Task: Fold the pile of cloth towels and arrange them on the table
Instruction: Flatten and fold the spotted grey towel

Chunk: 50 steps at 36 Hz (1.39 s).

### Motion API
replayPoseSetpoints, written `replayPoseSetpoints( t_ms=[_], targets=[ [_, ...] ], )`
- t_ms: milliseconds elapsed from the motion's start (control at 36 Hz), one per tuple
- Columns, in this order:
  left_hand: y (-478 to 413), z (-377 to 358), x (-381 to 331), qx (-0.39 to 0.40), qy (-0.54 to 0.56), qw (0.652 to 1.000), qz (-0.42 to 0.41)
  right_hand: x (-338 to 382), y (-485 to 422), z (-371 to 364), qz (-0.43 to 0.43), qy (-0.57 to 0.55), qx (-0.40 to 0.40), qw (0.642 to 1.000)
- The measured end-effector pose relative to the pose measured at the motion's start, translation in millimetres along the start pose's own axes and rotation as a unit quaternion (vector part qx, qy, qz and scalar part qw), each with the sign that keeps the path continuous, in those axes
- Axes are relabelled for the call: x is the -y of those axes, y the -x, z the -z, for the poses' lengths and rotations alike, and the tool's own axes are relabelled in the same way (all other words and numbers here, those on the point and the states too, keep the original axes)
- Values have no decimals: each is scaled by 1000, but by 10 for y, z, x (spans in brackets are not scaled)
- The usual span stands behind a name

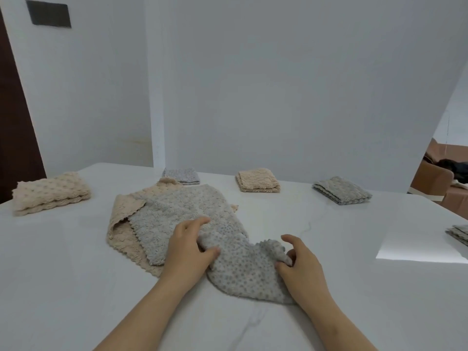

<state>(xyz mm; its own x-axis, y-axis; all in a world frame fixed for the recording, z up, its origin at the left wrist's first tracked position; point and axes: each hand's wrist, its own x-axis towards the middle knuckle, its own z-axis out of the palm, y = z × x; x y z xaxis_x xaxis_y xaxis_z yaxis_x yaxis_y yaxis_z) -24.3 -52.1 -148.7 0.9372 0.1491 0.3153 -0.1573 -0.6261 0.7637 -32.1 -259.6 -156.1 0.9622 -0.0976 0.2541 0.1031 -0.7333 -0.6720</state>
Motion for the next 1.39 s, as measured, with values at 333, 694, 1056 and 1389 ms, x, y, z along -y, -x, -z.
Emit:
replayPoseSetpoints(
  t_ms=[333,694,1056,1389],
  targets=[
    [-29,-71,50,8,-62,998,16,20,-13,4,-6,22,20,1000],
    [-5,46,-32,-13,6,999,-32,36,-10,30,2,22,37,999],
    [55,153,-116,-24,-88,995,-27,53,18,103,-33,-56,-24,998],
    [77,115,-128,-37,-113,990,-80,76,50,61,24,39,18,999]
  ],
)
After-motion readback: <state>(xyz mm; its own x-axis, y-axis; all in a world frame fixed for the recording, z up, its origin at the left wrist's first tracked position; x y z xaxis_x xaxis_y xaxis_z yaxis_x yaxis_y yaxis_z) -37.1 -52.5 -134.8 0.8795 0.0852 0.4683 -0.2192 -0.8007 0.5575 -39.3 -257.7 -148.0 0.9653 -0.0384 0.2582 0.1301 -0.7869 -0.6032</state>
